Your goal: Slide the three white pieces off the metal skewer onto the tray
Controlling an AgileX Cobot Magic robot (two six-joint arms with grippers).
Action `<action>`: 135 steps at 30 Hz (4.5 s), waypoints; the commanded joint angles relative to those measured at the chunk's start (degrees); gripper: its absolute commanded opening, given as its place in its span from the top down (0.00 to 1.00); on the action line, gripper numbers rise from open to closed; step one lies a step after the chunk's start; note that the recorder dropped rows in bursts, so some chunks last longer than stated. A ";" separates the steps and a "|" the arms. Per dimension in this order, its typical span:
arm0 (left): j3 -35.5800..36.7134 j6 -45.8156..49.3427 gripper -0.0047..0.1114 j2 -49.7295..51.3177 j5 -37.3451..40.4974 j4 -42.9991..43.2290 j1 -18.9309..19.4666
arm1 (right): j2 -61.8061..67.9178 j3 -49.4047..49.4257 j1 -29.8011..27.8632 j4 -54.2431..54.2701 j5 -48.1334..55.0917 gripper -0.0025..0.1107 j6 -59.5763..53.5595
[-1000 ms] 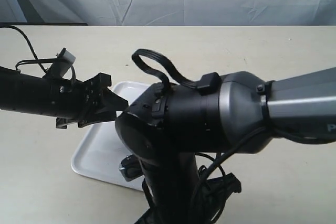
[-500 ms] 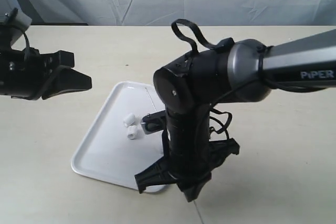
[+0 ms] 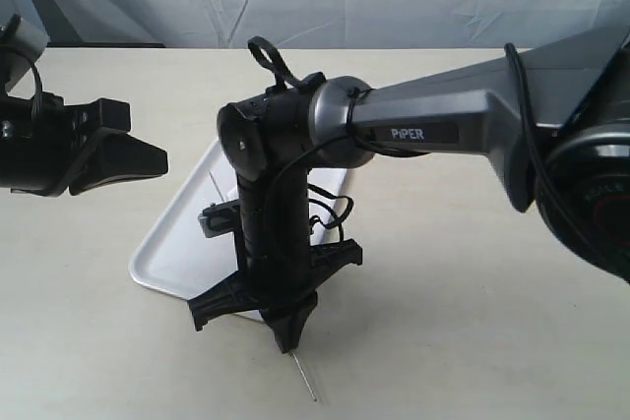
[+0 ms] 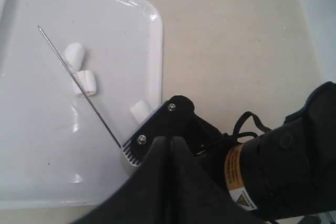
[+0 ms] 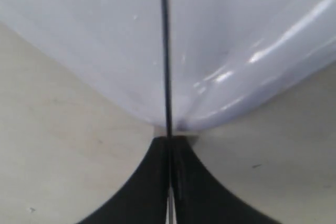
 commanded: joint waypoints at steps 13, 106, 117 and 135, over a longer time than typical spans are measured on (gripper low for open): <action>0.29 -0.17 0.96 -0.43 -0.19 -1.54 0.27 | 0.97 -12.67 -0.32 -7.30 0.78 0.98 0.04; 17.19 -52.97 0.96 -70.95 -13.89 79.07 5.52 | -108.78 61.70 19.86 -52.72 -35.76 0.98 31.38; 27.08 -52.93 0.96 -73.89 -23.54 71.73 6.13 | -111.19 61.70 17.87 -52.51 -31.61 0.98 30.36; 37.65 -52.07 0.96 -73.89 -30.30 69.42 6.16 | -127.06 84.74 -31.15 -45.96 -64.92 0.98 13.30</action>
